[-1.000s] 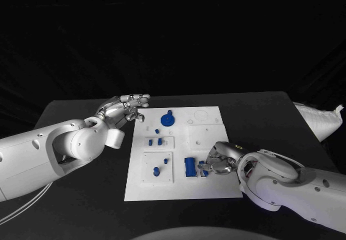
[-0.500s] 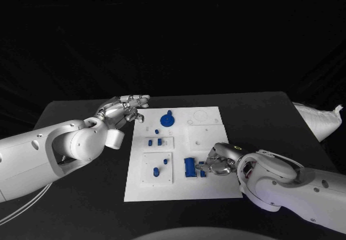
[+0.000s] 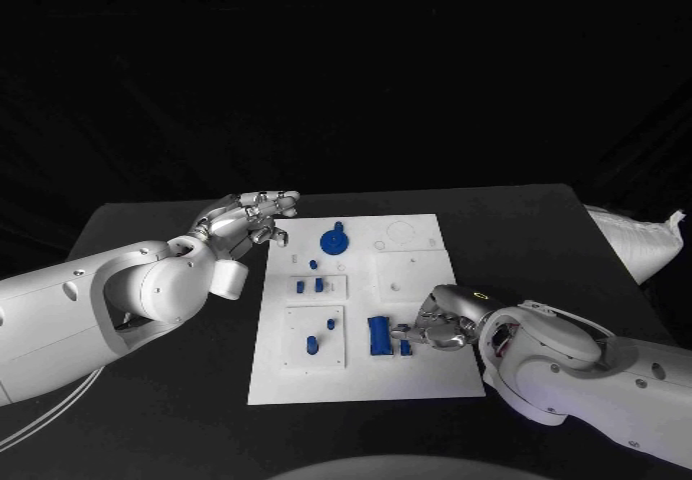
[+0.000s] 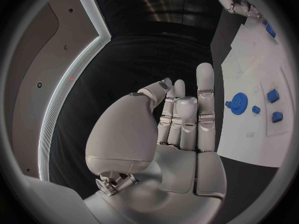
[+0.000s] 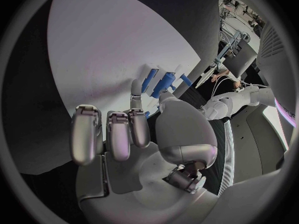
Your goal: Assemble the parts on the task board
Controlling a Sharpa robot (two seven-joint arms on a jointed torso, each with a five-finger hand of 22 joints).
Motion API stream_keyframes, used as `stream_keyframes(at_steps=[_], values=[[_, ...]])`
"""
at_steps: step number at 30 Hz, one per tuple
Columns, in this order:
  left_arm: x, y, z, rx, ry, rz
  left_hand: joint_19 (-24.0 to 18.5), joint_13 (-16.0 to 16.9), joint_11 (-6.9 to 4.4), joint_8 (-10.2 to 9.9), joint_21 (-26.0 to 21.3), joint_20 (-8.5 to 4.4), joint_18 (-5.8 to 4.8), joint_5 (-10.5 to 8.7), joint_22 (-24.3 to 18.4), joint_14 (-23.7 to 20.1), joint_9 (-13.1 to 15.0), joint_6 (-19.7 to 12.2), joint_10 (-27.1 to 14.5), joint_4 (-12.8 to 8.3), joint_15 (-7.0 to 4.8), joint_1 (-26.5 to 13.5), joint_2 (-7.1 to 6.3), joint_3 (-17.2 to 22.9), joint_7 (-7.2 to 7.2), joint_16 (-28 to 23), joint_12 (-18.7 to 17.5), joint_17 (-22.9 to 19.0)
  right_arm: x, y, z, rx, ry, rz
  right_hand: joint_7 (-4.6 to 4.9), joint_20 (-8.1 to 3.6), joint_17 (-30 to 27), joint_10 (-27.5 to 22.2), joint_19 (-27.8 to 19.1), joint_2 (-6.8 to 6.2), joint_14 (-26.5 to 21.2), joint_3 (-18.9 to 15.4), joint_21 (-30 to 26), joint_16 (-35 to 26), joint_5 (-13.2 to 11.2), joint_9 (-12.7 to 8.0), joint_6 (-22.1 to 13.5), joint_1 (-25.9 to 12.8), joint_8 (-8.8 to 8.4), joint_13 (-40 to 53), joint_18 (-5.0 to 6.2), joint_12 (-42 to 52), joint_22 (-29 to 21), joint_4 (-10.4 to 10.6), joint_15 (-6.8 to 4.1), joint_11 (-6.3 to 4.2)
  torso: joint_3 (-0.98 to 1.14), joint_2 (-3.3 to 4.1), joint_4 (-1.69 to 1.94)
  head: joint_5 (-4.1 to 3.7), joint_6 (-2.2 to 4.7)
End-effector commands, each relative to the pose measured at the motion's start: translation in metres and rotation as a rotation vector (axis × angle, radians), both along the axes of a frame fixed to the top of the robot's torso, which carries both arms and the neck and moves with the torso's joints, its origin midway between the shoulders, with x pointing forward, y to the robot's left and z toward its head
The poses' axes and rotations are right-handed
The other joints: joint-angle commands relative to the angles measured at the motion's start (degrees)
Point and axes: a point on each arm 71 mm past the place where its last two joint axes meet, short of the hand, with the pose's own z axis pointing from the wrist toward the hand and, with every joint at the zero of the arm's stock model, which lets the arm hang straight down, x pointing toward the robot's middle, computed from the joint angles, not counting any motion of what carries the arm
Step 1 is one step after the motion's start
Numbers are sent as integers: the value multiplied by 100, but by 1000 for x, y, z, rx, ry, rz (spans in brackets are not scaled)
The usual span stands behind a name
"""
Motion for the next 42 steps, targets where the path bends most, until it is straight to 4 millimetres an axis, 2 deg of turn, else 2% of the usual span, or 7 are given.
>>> stream_keyframes(at_steps=[1,12,16,27,35,36,42], values=[[0,-2,1,-9,-8,-17,-27,-10,-9,25,-21,5,105,23,-10,-44,3,-40,-43,-19,7,9,44,-9,-3,-21,22,-6,2,-5,6,101,-54,-49,113,-8,911,243,23,-39,475,-144,-178,-120,239,-67,-356,136,-183,805,-50,-430,-235,-22,47,66,-2,-14,-19,7,32],[8,0,-6,-6,1,22,-276,-101,50,69,-199,55,95,26,-85,-652,-5,-108,-190,-11,71,-37,45,-13,39,-574,-42,-1117,51,-38,21,641,-7,-171,517,270,-318,-876,-560,231,152,-168,-1303,-1028,577,-450,-1177,1674,-781,-714,239,-3160,-1700,-526,343,416,-87,-210,-111,-17,256],[17,3,-12,-9,13,64,-662,-249,115,93,-486,122,96,20,-225,-1167,-14,-189,-259,-21,149,-55,27,-11,98,-1027,-165,-1546,73,-45,22,807,7,-193,682,394,-2664,-1929,-1578,384,-729,-14,-3222,-3231,640,-623,-1374,2188,-955,-2085,590,-5244,-3842,-793,475,561,-131,-347,-155,4,379],[48,14,-35,9,6,231,-2275,-1129,363,-168,-1986,534,-11,14,-1206,-2052,-40,-429,-241,105,636,-192,-44,195,190,-4152,-1352,-2877,136,-54,15,1125,-15,-252,1018,1216,-5516,-2441,-2913,272,-2581,424,-6251,-7311,658,-1356,-1584,2566,-1084,-5341,577,-7708,-5860,-1061,1254,1170,-133,-591,-157,27,863],[61,9,-44,7,-19,282,-2818,-1257,509,-499,-2911,972,127,16,-2160,-1977,-29,-399,-88,127,869,-144,-18,36,177,-5582,-2198,-3419,159,-49,11,1201,-29,-244,1024,1240,-6710,-2225,-2159,428,-1828,519,-7145,-8186,550,-1979,-1435,2310,-1078,-6801,628,-7739,-6672,-1515,1285,1145,-87,-646,-110,103,1054],[58,8,-46,29,17,238,-4194,-1608,232,-691,-3087,506,-235,-217,-2750,-3676,-405,-2083,-1837,103,629,-2408,136,-709,-143,-5972,-2493,-3832,157,-52,8,1088,-42,-299,697,893,-6905,-4106,-4096,369,-3875,315,-7377,-8342,237,-2199,-3121,3,-1439,-6952,273,-8102,-6858,-1662,1117,897,-119,-601,-139,81,995],[53,4,-47,51,7,254,-4823,-1608,111,-1186,-3583,321,-311,-307,-3078,-4424,-405,-2804,-2609,103,517,-3435,597,-1082,-288,-6225,-2683,-3832,152,-45,10,1108,-61,-313,546,714,-7048,-4950,-4923,369,-4744,-147,-7510,-8755,70,-2340,-3885,-1128,-1439,-7492,178,-8102,-7372,-1662,677,780,-105,-738,-77,140,1042]])
